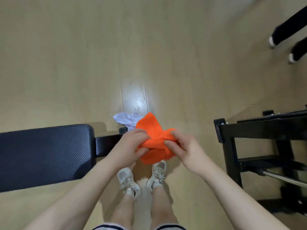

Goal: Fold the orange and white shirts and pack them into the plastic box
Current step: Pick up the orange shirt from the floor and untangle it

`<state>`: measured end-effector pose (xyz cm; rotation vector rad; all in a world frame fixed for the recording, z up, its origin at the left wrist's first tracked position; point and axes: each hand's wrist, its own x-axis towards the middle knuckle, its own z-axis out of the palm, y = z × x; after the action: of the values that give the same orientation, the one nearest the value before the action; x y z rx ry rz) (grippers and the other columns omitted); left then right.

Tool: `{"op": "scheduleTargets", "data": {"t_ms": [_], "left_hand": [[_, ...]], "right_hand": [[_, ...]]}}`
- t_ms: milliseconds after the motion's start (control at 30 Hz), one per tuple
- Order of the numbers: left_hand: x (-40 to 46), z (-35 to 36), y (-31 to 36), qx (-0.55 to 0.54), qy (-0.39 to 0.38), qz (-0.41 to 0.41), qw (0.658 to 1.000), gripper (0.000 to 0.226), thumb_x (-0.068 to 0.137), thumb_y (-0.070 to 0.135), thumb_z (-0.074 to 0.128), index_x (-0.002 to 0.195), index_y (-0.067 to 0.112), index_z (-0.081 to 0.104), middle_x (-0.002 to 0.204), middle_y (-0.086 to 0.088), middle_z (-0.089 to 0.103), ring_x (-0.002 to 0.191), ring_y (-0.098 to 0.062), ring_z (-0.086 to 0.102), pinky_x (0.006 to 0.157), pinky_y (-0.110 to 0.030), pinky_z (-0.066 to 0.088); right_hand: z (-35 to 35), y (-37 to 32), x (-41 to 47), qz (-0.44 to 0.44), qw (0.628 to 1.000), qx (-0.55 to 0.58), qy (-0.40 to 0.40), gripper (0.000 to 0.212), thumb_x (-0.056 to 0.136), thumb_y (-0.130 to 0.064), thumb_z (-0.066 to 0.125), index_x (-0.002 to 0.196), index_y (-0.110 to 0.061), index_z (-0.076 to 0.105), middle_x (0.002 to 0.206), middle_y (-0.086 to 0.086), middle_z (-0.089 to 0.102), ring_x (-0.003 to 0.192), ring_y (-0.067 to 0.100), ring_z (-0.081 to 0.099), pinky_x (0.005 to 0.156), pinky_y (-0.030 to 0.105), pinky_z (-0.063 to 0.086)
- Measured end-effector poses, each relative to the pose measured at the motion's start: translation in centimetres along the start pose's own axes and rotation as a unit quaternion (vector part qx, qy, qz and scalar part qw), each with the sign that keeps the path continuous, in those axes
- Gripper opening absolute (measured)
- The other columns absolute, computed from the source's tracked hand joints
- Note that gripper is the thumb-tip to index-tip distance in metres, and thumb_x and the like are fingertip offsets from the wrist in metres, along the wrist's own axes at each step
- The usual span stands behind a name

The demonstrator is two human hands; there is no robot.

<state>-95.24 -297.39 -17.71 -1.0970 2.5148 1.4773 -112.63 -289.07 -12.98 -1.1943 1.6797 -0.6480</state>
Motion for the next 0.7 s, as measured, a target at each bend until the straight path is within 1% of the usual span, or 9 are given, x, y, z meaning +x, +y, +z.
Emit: {"op": "scheduleTargets", "data": {"t_ms": [67, 133, 167, 267, 367, 433, 533, 600, 700], "left_hand": [[-2.0, -2.6, 2.7, -0.047, 0.021, -0.032, 0.998, 0.033, 0.068, 0.05, 0.046, 0.075, 0.02, 0.058, 0.061, 0.007, 0.054, 0.064, -0.007, 0.049, 0.063, -0.028, 0.041], [-3.6, -5.1, 4.8, -0.072, 0.022, -0.039, 0.996, 0.025, 0.064, 0.055, 0.048, 0.07, 0.032, 0.055, 0.057, 0.007, 0.055, 0.059, -0.009, 0.05, 0.06, -0.023, 0.039], [-4.3, -6.2, 5.9, -0.084, 0.016, -0.031, 0.996, 0.026, 0.062, 0.055, 0.051, 0.071, 0.031, 0.055, 0.057, 0.007, 0.056, 0.057, -0.009, 0.051, 0.059, -0.022, 0.039], [-6.1, -9.0, 9.0, -0.125, 0.018, -0.012, 0.992, 0.012, 0.067, 0.042, 0.063, 0.064, 0.032, 0.056, 0.051, 0.014, 0.057, 0.05, -0.002, 0.048, 0.056, -0.02, 0.04], [-6.9, -10.6, 11.6, -0.169, 0.049, -0.008, 0.984, 0.018, 0.082, 0.018, 0.067, 0.069, 0.028, 0.059, 0.054, 0.012, 0.057, 0.05, 0.002, 0.049, 0.054, -0.016, 0.042], [-7.3, -11.3, 13.6, -0.223, 0.048, -0.009, 0.974, 0.017, 0.085, 0.015, 0.063, 0.071, 0.023, 0.06, 0.053, 0.013, 0.055, 0.05, 0.0, 0.049, 0.051, -0.015, 0.04], [-7.5, -12.5, 16.9, -0.293, 0.103, 0.001, 0.951, 0.018, 0.086, 0.013, 0.061, 0.07, 0.021, 0.061, 0.05, 0.013, 0.053, 0.046, -0.001, 0.047, 0.047, -0.015, 0.038], [-7.7, -13.5, 18.8, -0.301, 0.129, 0.013, 0.945, 0.019, 0.087, 0.014, 0.06, 0.069, 0.021, 0.061, 0.059, 0.006, 0.057, 0.054, -0.004, 0.05, 0.052, -0.015, 0.041], [-8.3, -15.2, 20.4, -0.299, 0.133, 0.018, 0.945, 0.019, 0.088, 0.016, 0.059, 0.07, 0.021, 0.062, 0.067, -0.001, 0.058, 0.06, -0.01, 0.051, 0.057, -0.021, 0.042]], "right_hand": [[-2.0, -2.5, -1.8, 0.033, 0.998, 0.0, 0.058, 0.013, 0.084, -0.027, 0.057, 0.074, -0.019, 0.059, 0.065, -0.006, 0.055, 0.061, 0.002, 0.048, 0.064, 0.025, 0.039], [-3.2, -4.4, -3.2, 0.06, 0.993, 0.01, 0.099, 0.018, 0.084, -0.017, 0.064, 0.068, -0.022, 0.058, 0.064, -0.004, 0.056, 0.059, 0.0, 0.051, 0.063, 0.025, 0.042], [-3.7, -5.3, -3.8, 0.076, 0.992, 0.024, 0.099, 0.016, 0.083, -0.013, 0.064, 0.069, -0.016, 0.059, 0.065, 0.001, 0.057, 0.06, 0.007, 0.053, 0.062, 0.029, 0.043], [-4.6, -7.3, -5.0, 0.099, 0.988, 0.041, 0.113, 0.012, 0.084, -0.011, 0.062, 0.074, -0.004, 0.062, 0.069, 0.007, 0.056, 0.066, 0.018, 0.051, 0.066, 0.031, 0.042], [-5.0, -9.2, -5.3, 0.092, 0.966, -0.002, 0.242, 0.01, 0.085, -0.011, 0.057, 0.083, -0.007, 0.066, 0.078, 0.004, 0.06, 0.077, 0.019, 0.053, 0.069, 0.028, 0.038], [-4.9, -10.7, -5.3, 0.086, 0.947, -0.03, 0.309, 0.015, 0.087, -0.012, 0.054, 0.095, -0.008, 0.066, 0.092, 0.005, 0.063, 0.091, 0.021, 0.056, 0.074, 0.025, 0.037], [-3.8, -12.7, -6.2, 0.036, 0.926, -0.006, 0.376, 0.028, 0.089, -0.011, 0.052, 0.116, -0.011, 0.056, 0.115, 0.005, 0.053, 0.106, 0.018, 0.051, 0.091, 0.024, 0.038], [-1.8, -13.8, -7.5, -0.018, 0.921, 0.053, 0.384, 0.023, 0.088, -0.013, 0.054, 0.11, -0.02, 0.056, 0.109, 0.0, 0.051, 0.096, 0.015, 0.054, 0.084, 0.022, 0.042], [1.7, -14.7, -8.0, -0.057, 0.938, 0.113, 0.322, 0.023, 0.078, -0.025, 0.064, 0.095, -0.035, 0.052, 0.097, -0.005, 0.058, 0.08, 0.005, 0.056, 0.075, 0.012, 0.044]]}}
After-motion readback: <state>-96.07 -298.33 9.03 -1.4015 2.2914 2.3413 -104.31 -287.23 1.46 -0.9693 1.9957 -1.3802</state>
